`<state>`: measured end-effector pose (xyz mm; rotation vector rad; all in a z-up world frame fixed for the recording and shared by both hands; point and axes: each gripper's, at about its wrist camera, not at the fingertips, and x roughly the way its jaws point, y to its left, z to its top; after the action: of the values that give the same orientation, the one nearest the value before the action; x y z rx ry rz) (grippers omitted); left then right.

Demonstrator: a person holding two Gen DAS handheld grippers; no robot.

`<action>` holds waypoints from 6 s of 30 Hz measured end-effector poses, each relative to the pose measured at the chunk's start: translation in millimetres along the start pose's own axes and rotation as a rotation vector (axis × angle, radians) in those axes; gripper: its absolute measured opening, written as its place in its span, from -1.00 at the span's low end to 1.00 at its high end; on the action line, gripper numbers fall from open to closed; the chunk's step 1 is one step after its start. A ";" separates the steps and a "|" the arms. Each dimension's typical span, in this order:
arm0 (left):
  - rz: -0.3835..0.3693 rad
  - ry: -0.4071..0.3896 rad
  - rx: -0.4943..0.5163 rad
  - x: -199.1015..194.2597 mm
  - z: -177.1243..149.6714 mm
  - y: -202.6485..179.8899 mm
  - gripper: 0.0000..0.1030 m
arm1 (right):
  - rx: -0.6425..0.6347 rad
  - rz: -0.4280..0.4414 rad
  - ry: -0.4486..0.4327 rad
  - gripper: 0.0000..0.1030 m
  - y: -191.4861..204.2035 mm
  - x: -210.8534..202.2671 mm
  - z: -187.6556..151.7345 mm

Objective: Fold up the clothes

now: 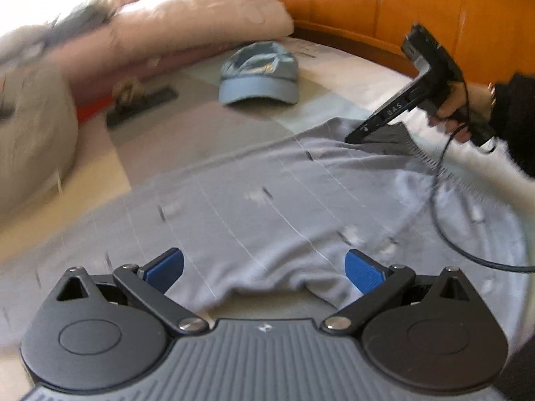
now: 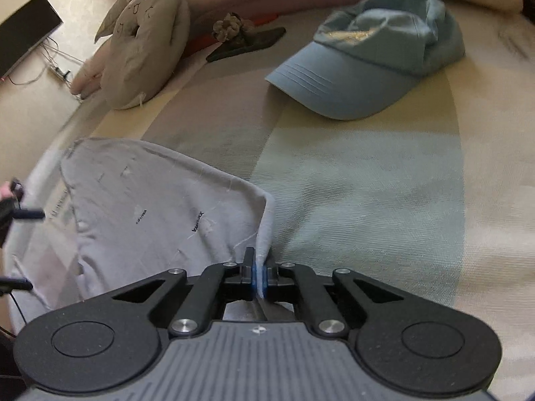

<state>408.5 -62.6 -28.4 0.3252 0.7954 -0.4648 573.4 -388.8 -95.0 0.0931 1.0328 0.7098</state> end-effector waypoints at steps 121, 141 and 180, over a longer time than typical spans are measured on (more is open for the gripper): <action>0.326 -0.073 1.099 68.4 -12.9 -90.7 -1.00 | -1.205 -0.888 0.062 -0.18 224.7 15.8 -175.7; 0.229 -0.107 1.003 8.0 -18.8 -100.2 -1.00 | -1.039 -0.828 -0.048 -0.93 239.3 -41.7 -158.5; -0.070 -0.154 0.956 -83.4 -141.0 -240.4 -1.00 | -1.194 -0.806 0.075 -0.92 249.5 -80.4 -308.5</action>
<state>149.0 -181.4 -84.6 1.1326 0.3854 -0.9123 174.8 -319.0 -100.2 -1.3153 0.4947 0.4751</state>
